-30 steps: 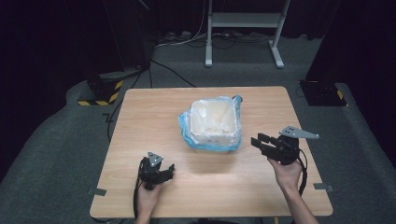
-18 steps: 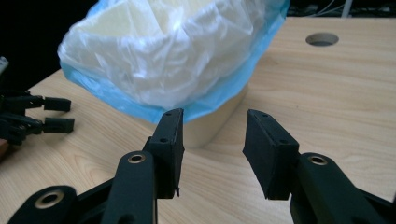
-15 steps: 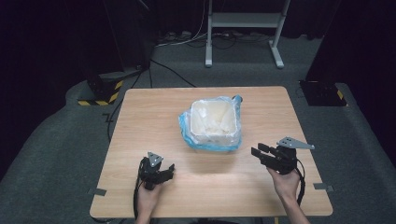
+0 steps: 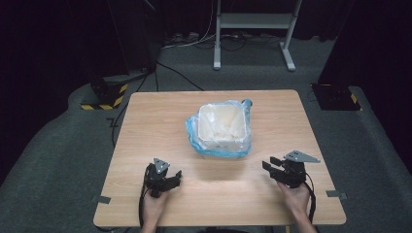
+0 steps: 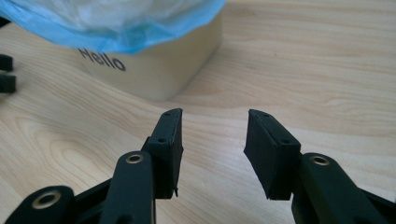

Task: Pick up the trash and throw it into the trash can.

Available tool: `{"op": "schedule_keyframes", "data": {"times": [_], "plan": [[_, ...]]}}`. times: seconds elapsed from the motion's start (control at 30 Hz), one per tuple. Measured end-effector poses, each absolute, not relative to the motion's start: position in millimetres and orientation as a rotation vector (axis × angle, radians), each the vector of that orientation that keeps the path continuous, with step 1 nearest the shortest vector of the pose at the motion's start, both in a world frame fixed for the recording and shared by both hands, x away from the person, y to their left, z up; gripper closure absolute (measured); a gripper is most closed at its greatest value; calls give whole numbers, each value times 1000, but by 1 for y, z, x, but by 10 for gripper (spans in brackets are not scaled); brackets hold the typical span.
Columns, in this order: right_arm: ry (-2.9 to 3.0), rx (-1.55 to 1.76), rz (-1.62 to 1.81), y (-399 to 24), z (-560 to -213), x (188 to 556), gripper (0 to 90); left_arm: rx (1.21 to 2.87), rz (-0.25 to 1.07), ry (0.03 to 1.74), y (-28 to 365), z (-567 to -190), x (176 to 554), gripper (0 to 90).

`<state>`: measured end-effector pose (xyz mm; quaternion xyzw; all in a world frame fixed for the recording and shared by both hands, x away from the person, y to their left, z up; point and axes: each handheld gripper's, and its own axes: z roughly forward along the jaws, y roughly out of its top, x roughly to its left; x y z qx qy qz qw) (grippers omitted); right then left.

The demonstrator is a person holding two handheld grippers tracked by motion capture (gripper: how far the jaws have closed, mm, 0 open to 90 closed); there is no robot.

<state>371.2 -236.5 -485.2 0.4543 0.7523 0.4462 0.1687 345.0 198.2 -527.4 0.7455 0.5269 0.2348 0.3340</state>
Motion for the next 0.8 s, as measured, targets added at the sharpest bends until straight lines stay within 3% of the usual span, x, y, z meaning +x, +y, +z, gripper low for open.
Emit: {"op": "schedule_keyframes", "data": {"times": [0.4, 0.8], "plan": [[2142, 1320, 1141, -238, -509, 370, 541, 1946, 613, 1376, 198, -527, 345, 294], [2175, 1273, 984, -229, -524, 368, 450, 1941, 614, 1378, 198, -528, 345, 293]]}}
